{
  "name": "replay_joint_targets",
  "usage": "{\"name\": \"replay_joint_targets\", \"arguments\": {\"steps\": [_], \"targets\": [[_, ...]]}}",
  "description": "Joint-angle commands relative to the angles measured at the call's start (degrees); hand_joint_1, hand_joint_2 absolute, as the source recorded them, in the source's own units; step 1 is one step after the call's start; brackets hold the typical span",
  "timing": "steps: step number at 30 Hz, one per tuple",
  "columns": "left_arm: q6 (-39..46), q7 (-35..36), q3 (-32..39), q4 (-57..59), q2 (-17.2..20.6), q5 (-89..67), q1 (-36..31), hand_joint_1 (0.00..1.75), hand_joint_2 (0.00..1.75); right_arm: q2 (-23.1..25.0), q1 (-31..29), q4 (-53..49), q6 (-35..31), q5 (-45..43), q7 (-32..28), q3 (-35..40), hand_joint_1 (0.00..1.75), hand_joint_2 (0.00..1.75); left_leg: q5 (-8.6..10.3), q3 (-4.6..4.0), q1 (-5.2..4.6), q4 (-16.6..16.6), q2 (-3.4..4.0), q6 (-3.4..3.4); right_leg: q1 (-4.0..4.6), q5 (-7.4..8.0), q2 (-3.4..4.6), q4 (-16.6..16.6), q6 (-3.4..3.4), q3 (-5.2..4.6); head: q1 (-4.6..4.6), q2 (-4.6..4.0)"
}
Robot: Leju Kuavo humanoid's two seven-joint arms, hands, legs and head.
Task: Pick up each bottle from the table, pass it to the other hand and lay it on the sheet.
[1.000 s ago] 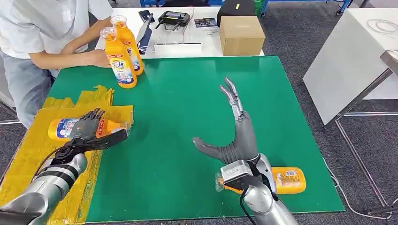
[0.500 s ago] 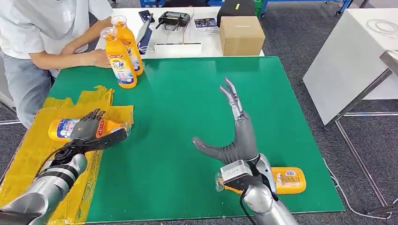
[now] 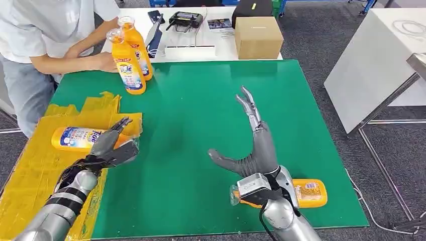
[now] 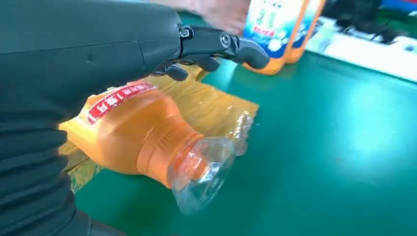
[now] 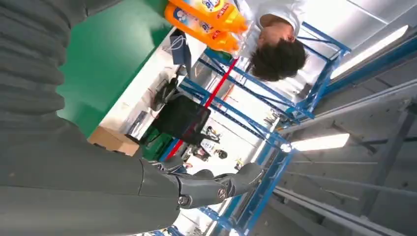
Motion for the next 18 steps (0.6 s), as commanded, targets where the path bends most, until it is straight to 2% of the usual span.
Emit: {"name": "replay_joint_targets", "arguments": {"steps": [1,12,15,16,18], "targets": [[3.2,-3.6,-1.0,-9.2,0.5,3.7,5.3,0.00,1.75,-0.9,-1.1,2.9,0.9,-0.1,-0.1,-0.8,0.00,1.75,-0.10,0.25,0.02,-0.1,0.03,0.01,0.02,-0.06,0.05,-0.1,-0.01,0.25,-0.02,0.00],[2.7,-4.7,0.0,-13.0,-0.2,6.7,7.3,0.00,1.75,-1.3,-0.7,2.7,1.1,0.6,0.0,-0.6,0.00,1.75,-0.08,0.20,0.03,-0.1,-0.01,0.00,0.02,-0.07,0.01,-0.1,-0.02,0.23,0.00,0.00],[-2.7,-7.4,2.0,-20.0,-2.7,15.1,11.0,0.00,1.75,-3.5,-0.4,3.0,3.2,4.7,2.1,0.3,0.00,1.75,-0.14,0.25,0.04,-0.1,-0.02,0.02,0.03,-0.11,0.00,-0.1,-0.01,0.31,-0.02,0.00],[-5.3,-8.1,2.7,-24.0,-4.2,18.9,13.1,0.00,1.75,-5.8,-0.5,3.5,6.3,7.7,3.6,1.5,0.00,1.75,-0.09,0.15,0.02,0.0,-0.01,0.02,0.01,-0.07,0.00,-0.1,0.00,0.20,0.00,0.00],[-7.0,-7.5,2.6,-27.4,-5.7,21.4,15.2,0.00,1.75,-7.2,0.4,4.2,7.4,10.4,3.3,1.9,0.00,1.75,-0.13,0.22,0.02,0.0,-0.06,0.04,0.01,-0.10,-0.04,-0.2,0.02,0.30,-0.02,0.00]]}}
